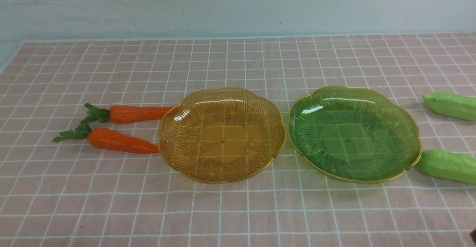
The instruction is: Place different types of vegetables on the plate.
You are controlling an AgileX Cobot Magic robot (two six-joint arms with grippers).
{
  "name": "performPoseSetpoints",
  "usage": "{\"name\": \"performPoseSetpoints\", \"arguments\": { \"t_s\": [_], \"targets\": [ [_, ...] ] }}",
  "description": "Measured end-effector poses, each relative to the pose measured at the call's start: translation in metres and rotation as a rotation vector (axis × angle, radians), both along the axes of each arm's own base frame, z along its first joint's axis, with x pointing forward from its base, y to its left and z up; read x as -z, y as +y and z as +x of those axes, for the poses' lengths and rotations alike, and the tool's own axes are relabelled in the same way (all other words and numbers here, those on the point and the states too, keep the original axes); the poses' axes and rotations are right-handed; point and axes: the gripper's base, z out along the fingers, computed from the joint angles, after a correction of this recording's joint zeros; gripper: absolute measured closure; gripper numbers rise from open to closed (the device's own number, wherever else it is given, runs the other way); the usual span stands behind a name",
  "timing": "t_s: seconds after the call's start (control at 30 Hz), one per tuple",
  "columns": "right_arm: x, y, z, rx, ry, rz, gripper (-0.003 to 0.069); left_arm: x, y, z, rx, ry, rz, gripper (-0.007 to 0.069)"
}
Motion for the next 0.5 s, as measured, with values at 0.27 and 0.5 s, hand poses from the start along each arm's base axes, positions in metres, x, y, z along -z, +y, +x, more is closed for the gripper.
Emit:
{"name": "performPoseSetpoints", "arguments": {
  "t_s": [0.27, 0.5],
  "targets": [
    [-0.016, 0.001, -0.001, -0.01, -0.088, 0.009, 0.0594, -0.006, -0.004, 0.0, -0.013, 0.019, -0.251, 0.0628],
    [-0.087, 0.004, 0.016, -0.08, -0.069, -0.343, 0.0596, -0.033, -0.006, -0.003, 0.042, -0.086, -0.156, 0.0628]
  ]
}}
